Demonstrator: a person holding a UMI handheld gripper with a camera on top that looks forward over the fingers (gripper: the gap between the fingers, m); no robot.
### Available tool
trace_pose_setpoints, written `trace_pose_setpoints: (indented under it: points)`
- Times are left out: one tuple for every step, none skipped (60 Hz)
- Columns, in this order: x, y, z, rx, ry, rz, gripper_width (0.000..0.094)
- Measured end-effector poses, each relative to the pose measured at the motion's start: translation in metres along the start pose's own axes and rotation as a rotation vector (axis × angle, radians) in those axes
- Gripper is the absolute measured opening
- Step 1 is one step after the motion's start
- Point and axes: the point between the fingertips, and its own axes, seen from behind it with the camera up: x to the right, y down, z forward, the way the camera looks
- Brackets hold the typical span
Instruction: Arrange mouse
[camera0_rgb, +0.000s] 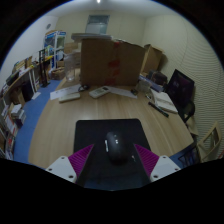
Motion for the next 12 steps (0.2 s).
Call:
trace_pose_setpoints:
  points:
    - [-0.003,0.001,-0.007,0.003,-0.005,0.007,0.0768]
    - [-0.008,0.0,-0.017,0.003,-0.008,0.012,0.0772]
    - [-0.011,-0.001,-0.025,0.005,-0.011,0.018,0.0773]
    - [-0.014,-0.001,-0.033,0.008,-0.014,0.024,0.0771]
    - [-0.018,-0.001,-0.041,0.011,-0.015,0.03,0.077]
    - [-0.021,-0.001,-0.049,0.014,-0.015,0.037,0.0772]
    - [-0.023,0.0,-0.057,0.016,-0.014,0.042,0.077]
    - [-0.024,0.001,-0.065,0.017,-0.012,0.048,0.077]
    - [-0.025,0.003,-0.071,0.019,-0.009,0.053,0.077]
    - [-0.026,0.004,-0.08,0.019,-0.006,0.057,0.077]
    - [-0.026,0.006,-0.082,0.023,-0.002,0.061,0.0772]
    - [-0.026,0.008,-0.09,0.025,0.002,0.066,0.0772]
